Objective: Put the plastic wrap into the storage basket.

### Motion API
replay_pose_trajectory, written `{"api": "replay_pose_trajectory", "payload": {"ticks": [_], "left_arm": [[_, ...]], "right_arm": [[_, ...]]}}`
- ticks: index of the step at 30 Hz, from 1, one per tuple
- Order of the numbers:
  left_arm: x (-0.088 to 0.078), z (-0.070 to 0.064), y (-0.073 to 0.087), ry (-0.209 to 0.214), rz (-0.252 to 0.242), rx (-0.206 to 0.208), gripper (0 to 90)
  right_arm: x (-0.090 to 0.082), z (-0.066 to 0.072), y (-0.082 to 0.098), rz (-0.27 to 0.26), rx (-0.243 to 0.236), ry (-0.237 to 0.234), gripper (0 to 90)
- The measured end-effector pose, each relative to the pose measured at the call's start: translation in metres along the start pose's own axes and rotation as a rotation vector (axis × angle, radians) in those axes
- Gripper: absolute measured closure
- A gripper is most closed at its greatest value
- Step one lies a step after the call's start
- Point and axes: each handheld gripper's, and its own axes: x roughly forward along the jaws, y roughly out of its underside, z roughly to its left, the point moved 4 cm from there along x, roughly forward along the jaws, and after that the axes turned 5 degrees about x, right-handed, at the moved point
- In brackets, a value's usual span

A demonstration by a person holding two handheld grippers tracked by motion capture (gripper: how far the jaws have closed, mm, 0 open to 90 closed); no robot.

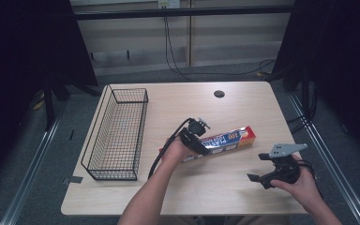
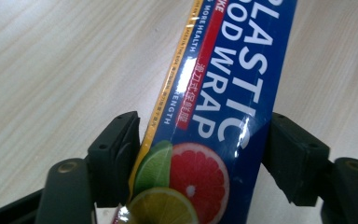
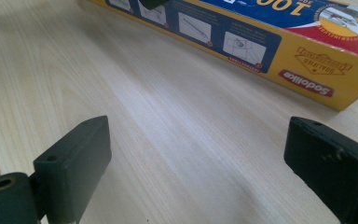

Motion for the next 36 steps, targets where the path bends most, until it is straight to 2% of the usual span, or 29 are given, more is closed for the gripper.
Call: {"api": "replay_pose_trajectory", "payload": {"ticks": [4,8,11,15,16,17,18,21,23,24,25,28,30,31,35,36], "left_arm": [[0.0,-0.001,-0.002,0.002,0.011,-0.017,38.2],[0.0,-0.002,-0.003,-0.014,0.013,-0.028,38.2],[0.001,-0.002,-0.005,-0.019,0.024,-0.017,35.7],[0.006,-0.004,-0.009,-0.01,-0.009,-0.015,31.9],[0.007,-0.005,-0.01,-0.007,0.001,-0.008,29.3],[0.009,-0.005,-0.011,-0.017,0.008,0.013,29.4],[0.01,-0.006,-0.012,-0.019,0.017,0.009,29.7],[0.014,-0.005,-0.015,-0.024,-0.004,0.0,32.2],[0.016,-0.004,-0.019,-0.014,-0.019,-0.008,30.5],[0.017,-0.005,-0.02,-0.036,-0.017,-0.006,32.8],[0.017,-0.004,-0.02,-0.038,-0.011,0.007,35.8],[0.015,-0.005,-0.021,-0.036,0.025,0.019,39.4],[0.014,-0.005,-0.021,-0.044,0.03,0.02,40.4],[0.011,-0.005,-0.021,-0.04,0.023,-0.005,41.9],[0.004,-0.003,-0.02,-0.051,0.013,-0.011,42.8],[-0.001,-0.002,-0.02,-0.047,0.018,-0.025,42.9]], "right_arm": [[-0.001,0.0,0.0,-0.003,0.003,0.002,7.2],[-0.002,-0.001,0.0,-0.006,0.0,0.004,7.2],[-0.001,-0.001,0.0,-0.004,0.002,-0.001,7.2],[-0.001,0.0,0.0,-0.003,0.002,-0.003,7.2],[0.0,0.0,-0.001,-0.002,0.002,-0.004,7.2],[0.0,0.0,-0.001,-0.002,-0.001,-0.003,7.2],[0.0,0.0,-0.001,-0.003,0.001,-0.003,7.1],[0.0,0.0,-0.001,-0.002,0.0,-0.003,7.1],[0.0,0.0,0.0,0.002,-0.004,0.0,7.1],[0.0,0.0,0.0,0.003,-0.006,-0.002,7.1],[0.0,0.0,0.0,-0.001,-0.004,-0.003,7.2],[0.0,0.0,0.0,0.0,-0.004,-0.006,7.2],[0.0,0.0,0.001,0.002,-0.004,-0.007,7.2],[0.0,0.0,0.0,-0.001,-0.006,-0.007,7.2],[-0.001,0.0,0.001,-0.001,-0.003,-0.007,7.2],[-0.001,0.0,0.001,-0.001,-0.005,-0.004,7.2]]}}
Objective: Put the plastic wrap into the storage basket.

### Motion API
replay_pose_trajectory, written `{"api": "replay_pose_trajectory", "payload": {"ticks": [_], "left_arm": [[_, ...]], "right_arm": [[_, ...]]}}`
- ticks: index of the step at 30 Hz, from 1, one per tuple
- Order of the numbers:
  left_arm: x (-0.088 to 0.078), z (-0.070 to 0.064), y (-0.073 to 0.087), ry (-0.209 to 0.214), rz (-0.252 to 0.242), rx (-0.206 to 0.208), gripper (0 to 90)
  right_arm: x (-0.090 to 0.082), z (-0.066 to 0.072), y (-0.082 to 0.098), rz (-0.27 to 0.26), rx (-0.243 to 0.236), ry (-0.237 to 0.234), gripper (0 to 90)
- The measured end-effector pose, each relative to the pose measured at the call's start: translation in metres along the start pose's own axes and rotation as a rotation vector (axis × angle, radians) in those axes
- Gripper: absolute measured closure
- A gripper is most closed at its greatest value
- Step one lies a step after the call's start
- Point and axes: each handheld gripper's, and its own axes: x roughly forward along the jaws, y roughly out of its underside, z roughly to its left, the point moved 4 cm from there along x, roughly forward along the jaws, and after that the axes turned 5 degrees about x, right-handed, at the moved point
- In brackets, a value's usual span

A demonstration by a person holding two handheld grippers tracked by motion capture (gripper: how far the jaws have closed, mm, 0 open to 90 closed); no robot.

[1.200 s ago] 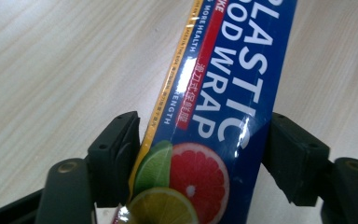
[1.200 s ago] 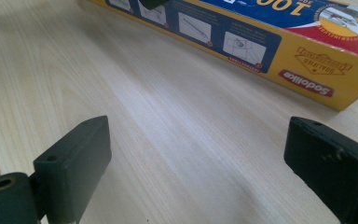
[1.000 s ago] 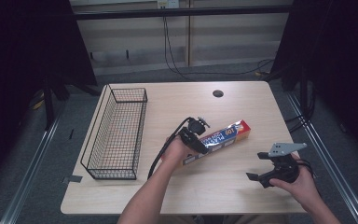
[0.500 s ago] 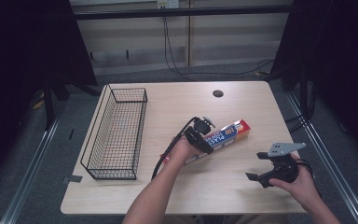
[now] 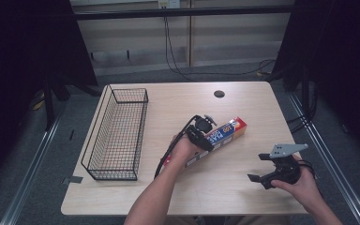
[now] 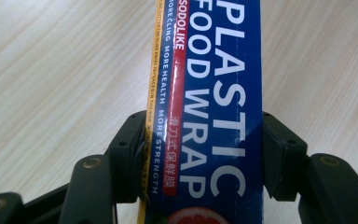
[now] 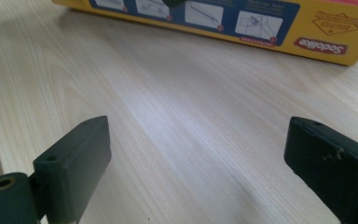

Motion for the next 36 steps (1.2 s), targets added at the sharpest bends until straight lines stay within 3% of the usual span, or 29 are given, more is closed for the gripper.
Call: {"api": "replay_pose_trajectory", "payload": {"ticks": [3,8,17,22,33,36], "left_arm": [[-0.014,0.005,0.001,-0.023,0.013,-0.015,43.5],[-0.028,0.011,0.005,-0.017,0.006,-0.06,43.9],[-0.049,0.018,0.006,-0.043,0.026,-0.083,43.9],[-0.056,0.022,0.008,-0.052,0.012,-0.12,43.9],[-0.066,0.029,0.013,-0.078,0.013,-0.144,43.9],[-0.071,0.032,0.015,-0.091,0.01,-0.169,43.9]], "right_arm": [[0.0,0.0,0.0,-0.003,0.003,-0.002,7.1],[-0.001,0.0,-0.001,-0.008,0.004,0.001,7.1],[-0.001,0.0,-0.002,-0.012,0.004,-0.004,6.9],[-0.001,0.0,-0.002,-0.012,0.005,-0.006,6.9],[0.0,0.0,-0.001,-0.01,0.004,-0.003,6.8],[0.0,0.0,-0.001,-0.01,0.003,-0.007,6.8]]}}
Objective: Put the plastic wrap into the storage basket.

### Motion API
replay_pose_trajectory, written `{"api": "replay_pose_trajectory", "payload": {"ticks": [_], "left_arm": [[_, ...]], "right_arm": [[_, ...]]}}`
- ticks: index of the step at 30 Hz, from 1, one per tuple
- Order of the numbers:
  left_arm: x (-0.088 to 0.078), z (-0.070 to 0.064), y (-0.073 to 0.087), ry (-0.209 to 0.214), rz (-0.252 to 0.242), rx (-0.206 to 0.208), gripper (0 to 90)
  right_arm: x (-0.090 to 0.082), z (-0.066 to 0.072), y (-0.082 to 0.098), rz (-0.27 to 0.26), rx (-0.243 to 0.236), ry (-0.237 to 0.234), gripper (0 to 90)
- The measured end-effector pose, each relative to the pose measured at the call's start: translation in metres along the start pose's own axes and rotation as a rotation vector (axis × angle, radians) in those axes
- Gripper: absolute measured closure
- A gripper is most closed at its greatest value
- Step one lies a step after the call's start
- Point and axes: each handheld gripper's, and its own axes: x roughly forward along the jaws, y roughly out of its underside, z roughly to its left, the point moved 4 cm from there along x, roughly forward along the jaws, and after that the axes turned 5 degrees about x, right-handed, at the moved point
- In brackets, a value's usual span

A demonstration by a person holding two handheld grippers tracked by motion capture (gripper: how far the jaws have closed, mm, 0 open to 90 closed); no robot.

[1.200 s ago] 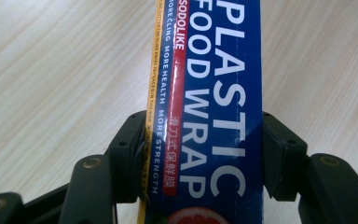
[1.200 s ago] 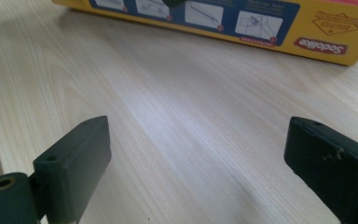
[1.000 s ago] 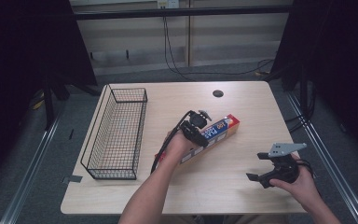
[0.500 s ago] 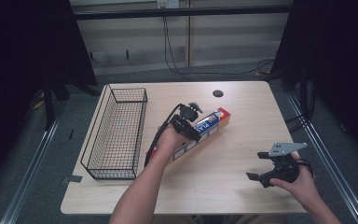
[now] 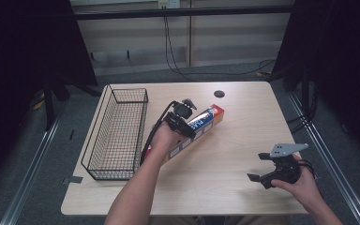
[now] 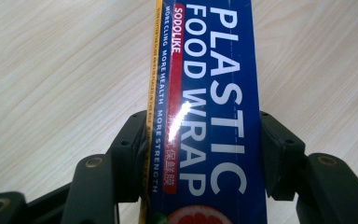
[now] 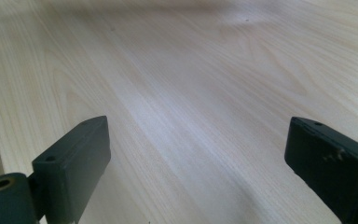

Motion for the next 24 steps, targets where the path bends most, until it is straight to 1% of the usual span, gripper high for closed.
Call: {"api": "replay_pose_trajectory", "payload": {"ticks": [1,3,4,5,6,7,8,10,12,13,14,17,18,19,22,24], "left_arm": [[-0.002,0.002,0.001,0.001,0.011,0.014,43.9],[-0.003,0.004,0.002,-0.004,0.001,-0.007,43.9],[-0.004,0.005,0.003,-0.007,0.008,0.003,43.9],[-0.004,0.005,0.003,-0.007,0.008,0.003,43.9],[-0.004,0.005,0.003,-0.013,-0.01,-0.027,43.9],[-0.005,0.006,0.004,-0.015,-0.009,-0.017,43.9],[-0.007,0.008,0.004,-0.012,0.007,-0.016,43.9],[-0.008,0.008,0.004,-0.019,-0.015,-0.043,43.9],[-0.011,0.01,0.005,-0.024,-0.013,-0.044,43.9],[-0.011,0.01,0.005,-0.032,-0.028,-0.059,43.9],[-0.014,0.012,0.006,-0.041,-0.017,-0.067,44.0],[-0.017,0.014,0.006,-0.04,-0.02,-0.063,43.9],[-0.02,0.015,0.007,-0.04,-0.008,-0.059,43.9],[-0.021,0.016,0.007,-0.045,-0.013,-0.06,43.9],[-0.028,0.02,0.008,-0.056,-0.013,-0.074,43.9],[-0.029,0.021,0.008,-0.06,-0.015,-0.081,43.9]], "right_arm": [[0.0,0.0,0.0,0.0,0.0,0.0,6.8],[0.0,0.0,0.0,0.0,0.0,0.0,6.8],[0.0,0.0,0.0,-0.001,0.001,-0.001,6.8],[0.0,0.0,0.0,-0.001,0.002,0.002,6.8],[0.0,0.0,0.0,-0.001,0.002,0.002,6.8],[0.0,0.0,0.0,-0.002,0.003,0.001,6.8],[0.0,0.0,0.0,-0.001,0.003,0.003,6.8],[0.0,0.0,0.0,-0.001,0.002,-0.001,6.8],[0.0,0.0,0.0,0.0,0.0,0.001,6.8],[0.0,0.0,0.0,0.0,0.0,0.001,6.8],[0.001,0.0,0.0,0.001,-0.003,0.0,6.8],[0.001,0.001,0.0,0.004,-0.006,0.002,6.8],[0.001,0.001,0.0,0.001,-0.008,0.002,6.8],[0.0,0.001,0.0,-0.001,-0.007,0.003,6.8],[0.0,0.0,0.0,0.0,-0.008,0.004,6.8],[0.0,0.0,0.0,0.0,-0.007,0.004,6.8]]}}
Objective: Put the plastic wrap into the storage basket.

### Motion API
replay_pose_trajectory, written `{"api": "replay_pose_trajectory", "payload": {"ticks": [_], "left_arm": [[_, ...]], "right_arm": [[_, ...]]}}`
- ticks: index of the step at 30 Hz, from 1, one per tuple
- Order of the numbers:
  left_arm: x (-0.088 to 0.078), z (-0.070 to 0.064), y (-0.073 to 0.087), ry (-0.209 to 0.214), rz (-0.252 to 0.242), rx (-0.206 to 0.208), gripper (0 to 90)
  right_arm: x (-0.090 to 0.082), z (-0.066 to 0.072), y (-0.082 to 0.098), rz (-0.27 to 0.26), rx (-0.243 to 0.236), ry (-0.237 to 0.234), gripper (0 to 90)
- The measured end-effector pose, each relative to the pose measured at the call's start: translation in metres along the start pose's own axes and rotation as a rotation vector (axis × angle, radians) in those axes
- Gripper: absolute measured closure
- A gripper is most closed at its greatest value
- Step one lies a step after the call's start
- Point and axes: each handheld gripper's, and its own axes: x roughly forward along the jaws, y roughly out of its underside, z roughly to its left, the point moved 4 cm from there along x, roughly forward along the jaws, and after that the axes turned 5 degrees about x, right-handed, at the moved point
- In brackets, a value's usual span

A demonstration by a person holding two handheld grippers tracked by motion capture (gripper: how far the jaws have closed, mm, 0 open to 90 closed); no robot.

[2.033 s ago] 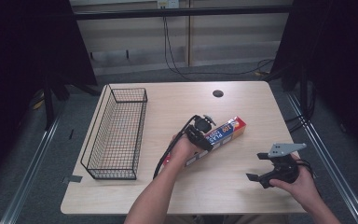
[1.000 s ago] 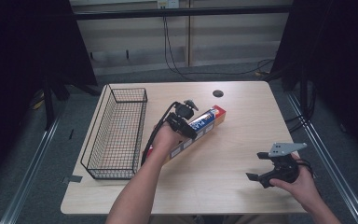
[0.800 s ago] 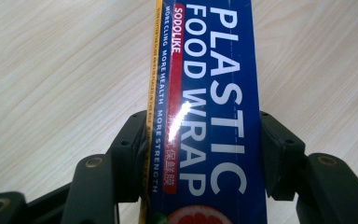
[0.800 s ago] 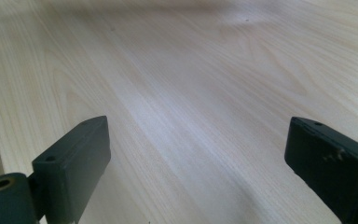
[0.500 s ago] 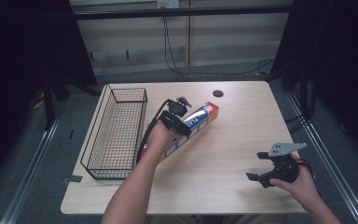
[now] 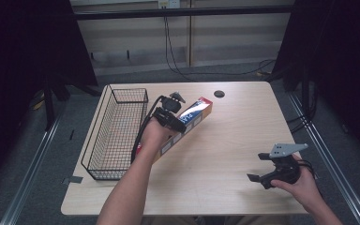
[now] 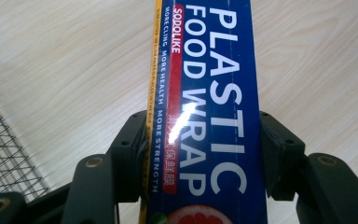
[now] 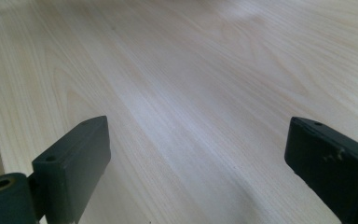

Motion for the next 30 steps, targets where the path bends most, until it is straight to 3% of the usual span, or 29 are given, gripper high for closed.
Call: {"api": "replay_pose_trajectory", "payload": {"ticks": [30], "left_arm": [[-0.034,0.041,0.025,-0.074,0.013,-0.107,43.9]], "right_arm": [[0.001,0.001,0.0,0.001,0.001,-0.002,6.8]]}}
